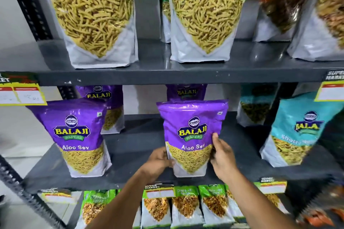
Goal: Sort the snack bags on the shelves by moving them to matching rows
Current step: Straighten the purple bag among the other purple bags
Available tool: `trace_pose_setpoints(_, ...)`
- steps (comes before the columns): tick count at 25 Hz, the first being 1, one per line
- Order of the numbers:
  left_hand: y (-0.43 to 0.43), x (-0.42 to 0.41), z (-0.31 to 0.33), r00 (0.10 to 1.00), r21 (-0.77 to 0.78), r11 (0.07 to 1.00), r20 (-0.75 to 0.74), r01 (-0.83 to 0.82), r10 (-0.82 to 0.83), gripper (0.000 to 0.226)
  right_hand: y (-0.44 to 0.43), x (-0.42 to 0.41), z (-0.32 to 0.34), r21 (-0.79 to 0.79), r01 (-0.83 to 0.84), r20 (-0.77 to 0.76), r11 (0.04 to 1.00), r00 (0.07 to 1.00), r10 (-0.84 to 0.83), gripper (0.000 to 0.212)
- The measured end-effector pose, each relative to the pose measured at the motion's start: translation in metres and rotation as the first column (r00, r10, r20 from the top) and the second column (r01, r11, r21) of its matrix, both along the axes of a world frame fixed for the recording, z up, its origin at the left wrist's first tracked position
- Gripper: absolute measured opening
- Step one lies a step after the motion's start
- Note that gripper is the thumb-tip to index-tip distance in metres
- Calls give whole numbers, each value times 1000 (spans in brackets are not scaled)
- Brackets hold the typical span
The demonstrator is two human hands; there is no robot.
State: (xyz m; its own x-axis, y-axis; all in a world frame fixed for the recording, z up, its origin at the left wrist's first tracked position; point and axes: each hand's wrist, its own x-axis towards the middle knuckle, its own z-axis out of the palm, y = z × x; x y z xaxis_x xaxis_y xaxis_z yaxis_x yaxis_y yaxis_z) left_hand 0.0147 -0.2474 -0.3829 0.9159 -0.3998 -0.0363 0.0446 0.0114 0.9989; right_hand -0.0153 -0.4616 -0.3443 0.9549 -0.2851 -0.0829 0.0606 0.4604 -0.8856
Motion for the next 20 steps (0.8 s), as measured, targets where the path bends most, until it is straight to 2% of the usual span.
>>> trace_pose_setpoints(5,-8,0,-3,990,25,989,-1,-144,144,46,0,2,-1,-31,-3,-17,1000,1000,2,31)
trace_pose_setpoints(14,-26,5,-2,973,33,975,-55,-221,223,39,-8,12,-2,-33,-22,-24,999,999,21,37)
trace_pose_setpoints(20,-28,5,-5,971,42,973,-72,-227,229,47,-8,16,-3,-25,-21,-27,999,999,20,48)
